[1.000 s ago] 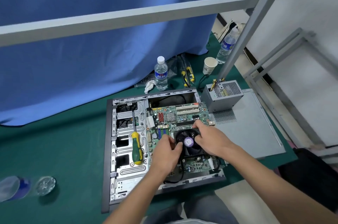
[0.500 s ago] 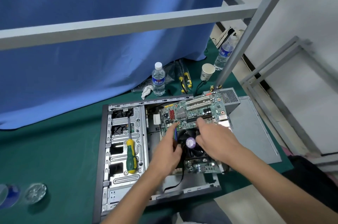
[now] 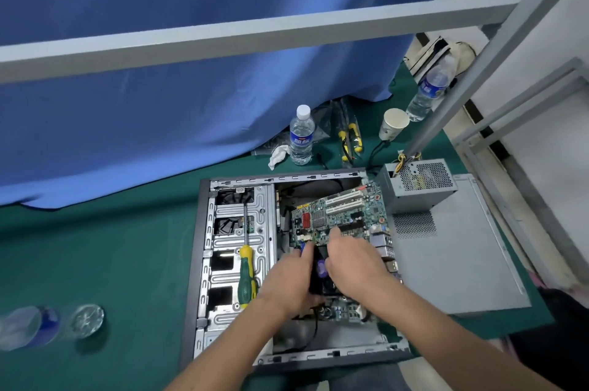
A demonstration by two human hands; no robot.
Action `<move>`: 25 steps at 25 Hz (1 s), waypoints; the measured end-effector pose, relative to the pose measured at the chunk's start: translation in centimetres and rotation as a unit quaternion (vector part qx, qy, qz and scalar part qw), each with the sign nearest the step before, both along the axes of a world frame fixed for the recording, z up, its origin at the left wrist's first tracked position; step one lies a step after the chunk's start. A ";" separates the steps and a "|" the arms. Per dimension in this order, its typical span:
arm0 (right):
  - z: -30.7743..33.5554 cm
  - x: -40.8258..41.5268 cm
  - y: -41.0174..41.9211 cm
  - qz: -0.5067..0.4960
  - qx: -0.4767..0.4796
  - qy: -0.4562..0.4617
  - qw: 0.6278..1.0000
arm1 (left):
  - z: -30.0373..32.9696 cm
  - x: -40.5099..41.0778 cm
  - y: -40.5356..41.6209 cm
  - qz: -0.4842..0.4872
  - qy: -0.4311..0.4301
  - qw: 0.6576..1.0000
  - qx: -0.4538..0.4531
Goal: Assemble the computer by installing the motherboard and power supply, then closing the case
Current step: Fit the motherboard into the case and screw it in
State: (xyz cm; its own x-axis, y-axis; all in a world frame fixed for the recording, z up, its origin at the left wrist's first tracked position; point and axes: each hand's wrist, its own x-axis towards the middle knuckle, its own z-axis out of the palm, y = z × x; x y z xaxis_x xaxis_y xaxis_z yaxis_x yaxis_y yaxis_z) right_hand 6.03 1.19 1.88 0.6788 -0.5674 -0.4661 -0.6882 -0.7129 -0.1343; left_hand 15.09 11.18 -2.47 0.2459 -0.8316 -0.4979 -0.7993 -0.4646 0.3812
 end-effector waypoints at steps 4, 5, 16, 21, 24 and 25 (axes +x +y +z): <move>-2.0 1.7 0.4 -0.001 0.023 0.000 1.000 | -1.4 1.6 -0.5 -0.089 -0.123 0.988 0.011; -2.5 1.9 0.3 -0.002 0.029 -0.006 1.000 | -1.8 1.9 -0.6 -0.118 -0.156 0.981 0.009; -7.0 0.9 -0.2 -0.025 0.104 -0.043 0.993 | -3.3 3.3 -0.8 -0.192 -0.255 0.947 0.039; -8.8 0.3 -0.5 -0.071 0.152 -0.029 0.985 | -3.8 3.1 -2.8 -0.282 -0.307 0.903 0.105; -9.9 0.0 -1.2 -0.095 0.194 -0.027 0.976 | -4.6 2.7 -3.6 -0.318 -0.320 0.882 0.135; -10.2 -0.1 -1.2 -0.097 0.200 -0.029 0.975 | -4.9 2.7 -3.6 -0.323 -0.318 0.880 0.139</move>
